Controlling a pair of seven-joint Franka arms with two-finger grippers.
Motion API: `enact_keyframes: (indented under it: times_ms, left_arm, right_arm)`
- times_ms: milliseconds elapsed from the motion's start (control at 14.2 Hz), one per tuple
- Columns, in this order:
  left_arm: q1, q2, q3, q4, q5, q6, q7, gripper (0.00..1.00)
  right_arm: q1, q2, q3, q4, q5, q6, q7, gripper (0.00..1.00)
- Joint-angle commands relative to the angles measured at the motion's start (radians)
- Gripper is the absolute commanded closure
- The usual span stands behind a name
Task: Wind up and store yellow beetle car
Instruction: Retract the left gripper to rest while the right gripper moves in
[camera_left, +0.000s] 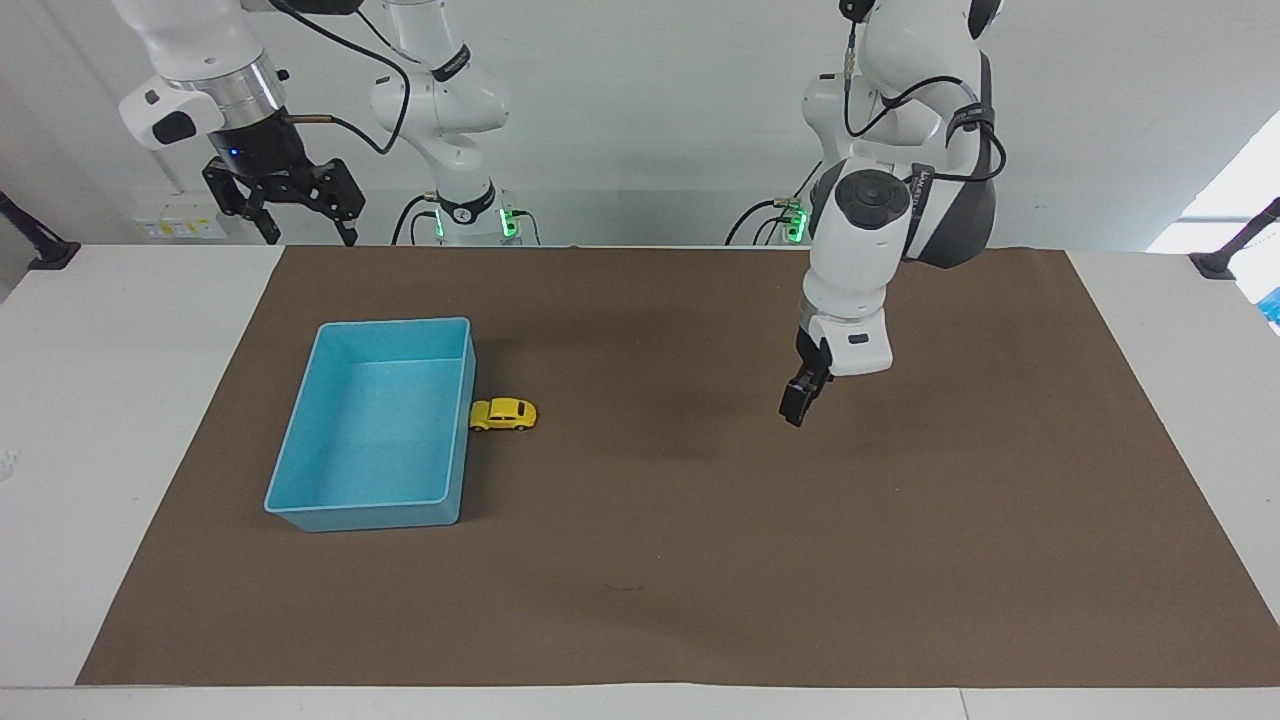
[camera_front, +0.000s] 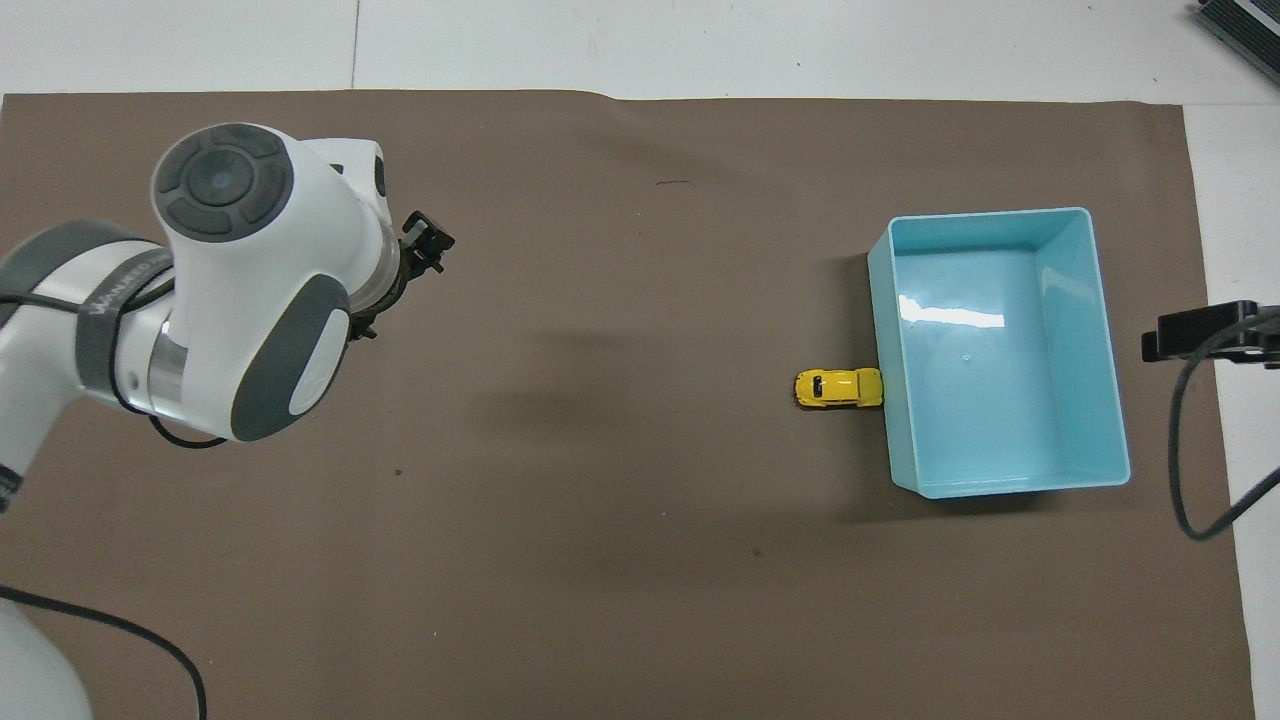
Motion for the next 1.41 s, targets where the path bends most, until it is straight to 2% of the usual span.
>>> enact_keyframes:
  times_ms: [0,282,776,1129,1340]
  left_arm:
    - [0.059,-0.091,-0.008,-0.054,-0.03,-0.024,0.17,0.0]
    - [0.145,-0.144,-0.008,-0.05,-0.058,-0.076,0.458,0.0]
    - [0.277,-0.201,-0.008,-0.051,-0.081,-0.175,0.894,0.0]
    - [0.36,-0.233,-0.005,-0.045,-0.086,-0.23,1.198,0.0]
    - [0.369,-0.25,-0.004,0.002,-0.081,-0.274,1.278,0.0]
  right_arm:
    - [-0.001,-0.016,0.009,-0.003,0.009,-0.025,-0.05,0.0]
    - [-0.001,-0.018,0.03,-0.006,0.009,-0.029,-0.275,0.0]
    - [0.0,-0.05,0.119,-0.037,0.006,-0.038,-0.669,0.0]
    - [0.01,-0.055,0.139,-0.045,-0.005,-0.029,-0.922,0.0]
    - [0.01,-0.055,0.139,-0.045,-0.005,-0.022,-1.088,0.0]
